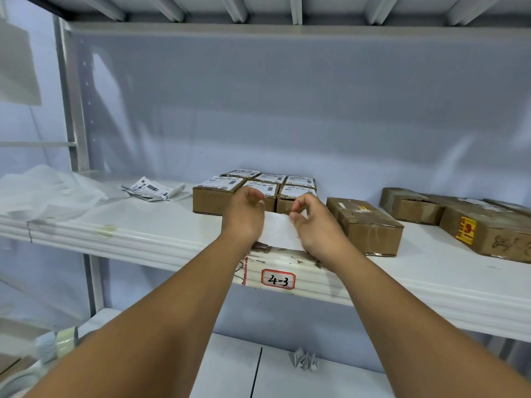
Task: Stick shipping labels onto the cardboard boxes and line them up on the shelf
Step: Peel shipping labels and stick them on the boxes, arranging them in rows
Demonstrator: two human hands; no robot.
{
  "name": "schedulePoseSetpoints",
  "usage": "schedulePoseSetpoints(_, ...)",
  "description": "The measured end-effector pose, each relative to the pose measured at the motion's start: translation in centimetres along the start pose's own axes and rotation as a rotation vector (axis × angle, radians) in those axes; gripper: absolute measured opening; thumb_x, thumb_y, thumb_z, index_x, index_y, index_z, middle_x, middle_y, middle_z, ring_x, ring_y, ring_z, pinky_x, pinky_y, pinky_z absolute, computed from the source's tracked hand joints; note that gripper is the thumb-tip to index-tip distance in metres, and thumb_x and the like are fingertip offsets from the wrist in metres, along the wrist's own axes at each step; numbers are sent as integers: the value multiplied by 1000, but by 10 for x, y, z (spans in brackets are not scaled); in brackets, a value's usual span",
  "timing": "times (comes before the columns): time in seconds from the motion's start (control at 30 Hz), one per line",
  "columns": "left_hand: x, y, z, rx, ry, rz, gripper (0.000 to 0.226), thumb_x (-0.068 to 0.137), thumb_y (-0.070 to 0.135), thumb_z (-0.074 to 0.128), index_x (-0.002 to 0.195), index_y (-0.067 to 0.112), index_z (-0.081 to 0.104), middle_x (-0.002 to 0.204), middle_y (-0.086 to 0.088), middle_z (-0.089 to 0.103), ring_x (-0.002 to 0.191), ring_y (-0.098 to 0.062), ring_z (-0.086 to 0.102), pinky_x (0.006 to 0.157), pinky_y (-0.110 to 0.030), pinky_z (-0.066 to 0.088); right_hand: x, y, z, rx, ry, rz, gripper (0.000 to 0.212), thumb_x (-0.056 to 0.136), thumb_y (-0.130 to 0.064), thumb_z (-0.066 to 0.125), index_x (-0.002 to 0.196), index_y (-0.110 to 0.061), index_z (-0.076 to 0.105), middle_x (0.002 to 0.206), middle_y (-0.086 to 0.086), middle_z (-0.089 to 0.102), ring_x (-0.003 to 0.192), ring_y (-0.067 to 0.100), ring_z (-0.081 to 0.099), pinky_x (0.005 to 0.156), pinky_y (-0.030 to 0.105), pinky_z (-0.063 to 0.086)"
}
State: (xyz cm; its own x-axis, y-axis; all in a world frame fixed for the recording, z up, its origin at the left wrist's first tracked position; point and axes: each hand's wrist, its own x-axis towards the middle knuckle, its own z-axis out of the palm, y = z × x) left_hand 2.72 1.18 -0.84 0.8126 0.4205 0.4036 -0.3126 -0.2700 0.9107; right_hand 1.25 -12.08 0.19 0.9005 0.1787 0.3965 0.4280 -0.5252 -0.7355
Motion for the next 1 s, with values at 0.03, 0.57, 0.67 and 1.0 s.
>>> schedulePoseSetpoints(0.03,0,-1,0,4,12,6,10,95,11,49,95,18,55,86,13,57,78,-14,52,65,-24,39,0,1,0,16,5,15,10,100,-21,44,90,-22,45,65,-1,46,46,15,37,37,19,27)
schedulePoseSetpoints(0.57,13,-1,-18,95,-121,-44,13,95,17,50,102,24,58,84,7,52,63,-16,47,67,-47,57,3,0,3,-35,-14,3,12,100,-23,44,88,-24,44,68,-1,47,47,15,37,39,22,27)
schedulePoseSetpoints(0.67,12,0,-20,88,-123,-71,15,96,15,48,104,22,59,76,7,47,59,-16,45,73,-55,55,2,1,3,-25,1,4,18,99,-22,44,82,-27,43,68,-2,46,45,15,37,37,20,27)
schedulePoseSetpoints(1.0,15,2,-32,139,-105,-61,18,95,17,48,110,23,57,73,3,48,56,-14,45,58,-34,53,1,-2,6,-41,-19,-28,11,99,-19,45,88,-22,45,82,-1,52,50,16,40,44,25,32)
